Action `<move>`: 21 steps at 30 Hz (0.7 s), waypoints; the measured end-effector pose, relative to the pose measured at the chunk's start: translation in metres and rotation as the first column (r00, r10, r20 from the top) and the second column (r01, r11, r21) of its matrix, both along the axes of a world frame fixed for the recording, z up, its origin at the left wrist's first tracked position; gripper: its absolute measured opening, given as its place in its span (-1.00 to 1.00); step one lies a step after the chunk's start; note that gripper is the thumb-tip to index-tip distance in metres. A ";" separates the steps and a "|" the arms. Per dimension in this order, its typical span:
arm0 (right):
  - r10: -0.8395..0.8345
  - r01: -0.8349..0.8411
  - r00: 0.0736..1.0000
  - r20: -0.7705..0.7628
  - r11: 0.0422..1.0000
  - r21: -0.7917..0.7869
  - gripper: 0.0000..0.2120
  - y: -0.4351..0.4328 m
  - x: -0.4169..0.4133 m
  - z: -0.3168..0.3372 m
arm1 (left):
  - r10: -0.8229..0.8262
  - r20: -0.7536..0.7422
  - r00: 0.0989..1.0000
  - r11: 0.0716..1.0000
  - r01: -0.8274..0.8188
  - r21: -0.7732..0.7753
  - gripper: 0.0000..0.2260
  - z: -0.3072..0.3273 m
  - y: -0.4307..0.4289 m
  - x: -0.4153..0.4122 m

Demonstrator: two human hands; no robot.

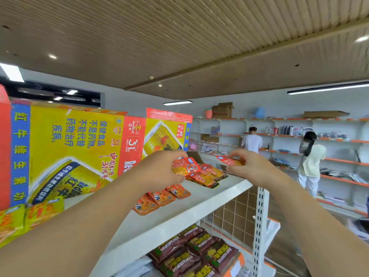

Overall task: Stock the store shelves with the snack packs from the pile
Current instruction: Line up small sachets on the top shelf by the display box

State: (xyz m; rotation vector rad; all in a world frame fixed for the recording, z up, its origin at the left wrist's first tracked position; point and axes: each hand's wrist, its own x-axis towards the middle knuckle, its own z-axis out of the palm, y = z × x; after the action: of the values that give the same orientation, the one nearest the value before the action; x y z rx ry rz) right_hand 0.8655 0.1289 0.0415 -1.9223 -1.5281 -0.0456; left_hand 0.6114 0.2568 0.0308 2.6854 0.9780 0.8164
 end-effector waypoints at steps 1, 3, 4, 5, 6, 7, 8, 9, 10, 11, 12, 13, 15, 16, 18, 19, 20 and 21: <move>0.012 -0.012 1.000 -0.009 1.000 0.001 -0.61 0.010 0.005 -0.002 | 0.004 -0.012 1.000 1.000 -0.004 -0.006 -0.42 -0.001 0.008 0.006; 0.034 -0.034 0.999 -0.031 0.999 0.002 -0.66 0.029 0.018 -0.006 | 0.021 -0.022 1.000 1.000 -0.021 -0.003 -0.42 -0.001 0.021 0.019; 0.050 -0.050 0.998 -0.038 0.999 -0.002 -0.70 0.040 0.025 -0.009 | 0.030 -0.021 0.999 1.000 -0.030 -0.003 -0.42 -0.001 0.028 0.026; 0.072 -0.072 0.997 -0.039 0.997 -0.007 -0.73 0.052 0.033 -0.012 | 0.041 -0.015 0.999 0.999 -0.041 -0.002 -0.41 -0.001 0.034 0.034; 0.097 -0.098 0.995 -0.039 0.995 -0.016 -0.73 0.064 0.042 -0.014 | 0.053 -0.012 0.999 0.999 -0.053 -0.001 -0.41 -0.002 0.041 0.042; 0.124 -0.125 0.991 -0.044 0.992 -0.022 -0.72 0.077 0.050 -0.016 | 0.063 -0.011 0.998 0.998 -0.063 0.003 -0.40 -0.004 0.047 0.051; 0.145 -0.146 0.988 -0.051 0.989 -0.026 -0.71 0.090 0.060 -0.019 | 0.074 -0.013 0.997 0.997 -0.074 0.004 -0.40 -0.005 0.055 0.060; 0.164 -0.166 0.985 -0.056 0.986 -0.024 -0.70 0.102 0.068 -0.020 | 0.084 -0.010 0.996 0.996 -0.084 0.002 -0.40 -0.007 0.062 0.070; 0.179 -0.181 0.982 -0.058 0.983 -0.019 -0.70 0.115 0.078 -0.022 | 0.093 -0.001 0.996 0.996 -0.093 -0.008 -0.40 -0.008 0.070 0.079; 0.197 -0.198 0.978 -0.062 0.980 -0.013 -0.71 0.128 0.087 -0.024 | 0.099 0.018 0.995 0.995 -0.099 -0.020 -0.41 -0.009 0.078 0.089; 0.213 -0.214 0.975 -0.066 0.977 -0.006 -0.71 0.142 0.097 -0.024 | 0.113 0.039 0.993 0.993 -0.112 -0.034 -0.42 -0.009 0.088 0.100; 0.228 -0.229 0.971 -0.071 0.973 -0.003 -0.71 0.156 0.106 -0.026 | 0.131 0.060 0.990 0.991 -0.128 -0.043 -0.42 -0.010 0.097 0.110; 0.256 -0.258 0.964 -0.066 0.966 -0.024 -0.71 0.184 0.123 -0.030 | 0.173 0.070 0.982 0.984 -0.169 -0.056 -0.41 -0.012 0.115 0.134; 0.268 -0.270 0.962 -0.050 0.962 -0.037 -0.71 0.198 0.131 -0.033 | 0.192 0.058 0.980 0.980 -0.189 -0.061 -0.40 -0.014 0.122 0.146; 0.289 -0.289 0.957 -0.008 0.957 -0.041 -0.70 0.224 0.144 -0.039 | 0.227 0.037 0.973 0.973 -0.225 -0.056 -0.39 -0.020 0.134 0.168; 0.296 -0.295 0.955 0.009 0.955 -0.040 -0.68 0.236 0.149 -0.042 | 0.245 0.028 0.969 0.969 -0.243 -0.039 -0.39 -0.022 0.141 0.177; 0.301 -0.300 0.953 0.022 0.953 -0.043 -0.68 0.245 0.153 -0.044 | 0.270 0.006 0.963 0.963 -0.269 -0.020 -0.40 -0.022 0.145 0.186; 0.307 -0.305 0.951 0.033 0.951 -0.047 -0.69 0.252 0.157 -0.046 | 0.294 -0.016 0.956 0.956 -0.294 -0.003 -0.42 -0.022 0.150 0.192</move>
State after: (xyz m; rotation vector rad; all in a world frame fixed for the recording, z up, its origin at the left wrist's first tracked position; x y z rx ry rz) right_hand 1.0223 0.3807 -0.0043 -1.7024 -1.8505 0.0853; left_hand 0.8037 0.4067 0.0084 2.5796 1.4051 0.8429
